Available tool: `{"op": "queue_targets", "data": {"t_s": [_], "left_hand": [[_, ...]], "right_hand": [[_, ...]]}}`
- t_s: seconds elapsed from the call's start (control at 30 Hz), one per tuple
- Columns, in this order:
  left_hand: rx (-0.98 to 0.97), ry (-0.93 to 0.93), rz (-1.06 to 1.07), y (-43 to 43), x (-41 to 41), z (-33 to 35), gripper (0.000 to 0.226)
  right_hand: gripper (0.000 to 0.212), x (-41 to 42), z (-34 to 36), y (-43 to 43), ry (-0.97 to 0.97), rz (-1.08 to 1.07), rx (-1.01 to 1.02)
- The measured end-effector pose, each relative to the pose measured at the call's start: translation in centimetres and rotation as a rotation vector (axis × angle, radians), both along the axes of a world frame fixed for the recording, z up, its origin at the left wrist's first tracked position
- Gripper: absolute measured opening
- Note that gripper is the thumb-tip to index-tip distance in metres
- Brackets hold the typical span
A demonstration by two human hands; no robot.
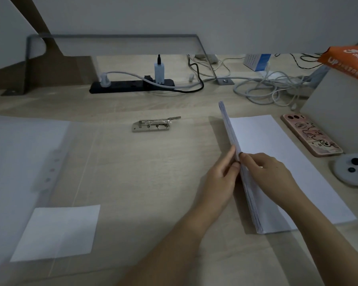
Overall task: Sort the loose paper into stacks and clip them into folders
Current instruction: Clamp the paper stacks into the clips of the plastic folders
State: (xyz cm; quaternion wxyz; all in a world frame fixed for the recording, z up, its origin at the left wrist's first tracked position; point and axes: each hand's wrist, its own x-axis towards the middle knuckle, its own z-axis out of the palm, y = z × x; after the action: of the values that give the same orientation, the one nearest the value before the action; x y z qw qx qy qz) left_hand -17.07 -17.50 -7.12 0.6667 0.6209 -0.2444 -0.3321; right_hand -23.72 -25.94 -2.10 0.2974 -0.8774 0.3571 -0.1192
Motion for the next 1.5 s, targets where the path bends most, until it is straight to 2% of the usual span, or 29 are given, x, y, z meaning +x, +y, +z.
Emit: {"op": "queue_targets", "data": {"t_s": [0.47, 0.57, 0.73, 0.8, 0.97, 1.07, 1.17, 1.3, 1.4, 1.5], "left_hand": [[0.02, -0.054, -0.019, 0.6, -0.3, 0.8, 0.042], [0.094, -0.173, 0.034, 0.8, -0.4, 0.8, 0.034], [0.175, -0.227, 0.106, 0.5, -0.9, 0.6, 0.03], [0.199, -0.239, 0.121, 0.3, -1.1, 0.6, 0.032], [0.31, -0.308, 0.087, 0.1, -1.5, 0.4, 0.055], [0.301, -0.427, 0.098, 0.0, -1.7, 1.1, 0.055], [0.221, -0.273, 0.099, -0.8, -1.9, 2.6, 0.054], [0.351, 0.033, -0.018, -1.7, -1.6, 4.2, 0.041], [0.466, 0.036, 0.034, -2.2, -0.9, 3.7, 0.048], [0.452, 0.123, 0.153, -2.5, -0.7, 3.4, 0.043]], "right_hand": [[0.041, 0.3, -0.7, -0.2, 0.006, -0.043, -0.038], [0.041, 0.3, -0.9, -0.2, 0.014, -0.049, -0.042], [0.04, 0.0, -0.8, -0.2, -0.006, -0.067, -0.001], [0.043, -0.1, -0.7, -0.3, -0.015, -0.074, 0.03], [0.047, -0.5, -1.1, -0.7, -0.046, -0.122, 0.111], [0.045, -0.6, -1.3, -0.6, -0.074, -0.139, 0.14], [0.041, -0.6, -1.3, -0.6, -0.102, -0.135, 0.157], [0.048, -0.5, -1.1, -0.6, -0.106, -0.142, 0.204], [0.051, -0.7, -0.7, -0.4, -0.116, -0.095, 0.259], [0.049, -0.8, -0.6, -0.2, -0.113, -0.079, 0.251]]}}
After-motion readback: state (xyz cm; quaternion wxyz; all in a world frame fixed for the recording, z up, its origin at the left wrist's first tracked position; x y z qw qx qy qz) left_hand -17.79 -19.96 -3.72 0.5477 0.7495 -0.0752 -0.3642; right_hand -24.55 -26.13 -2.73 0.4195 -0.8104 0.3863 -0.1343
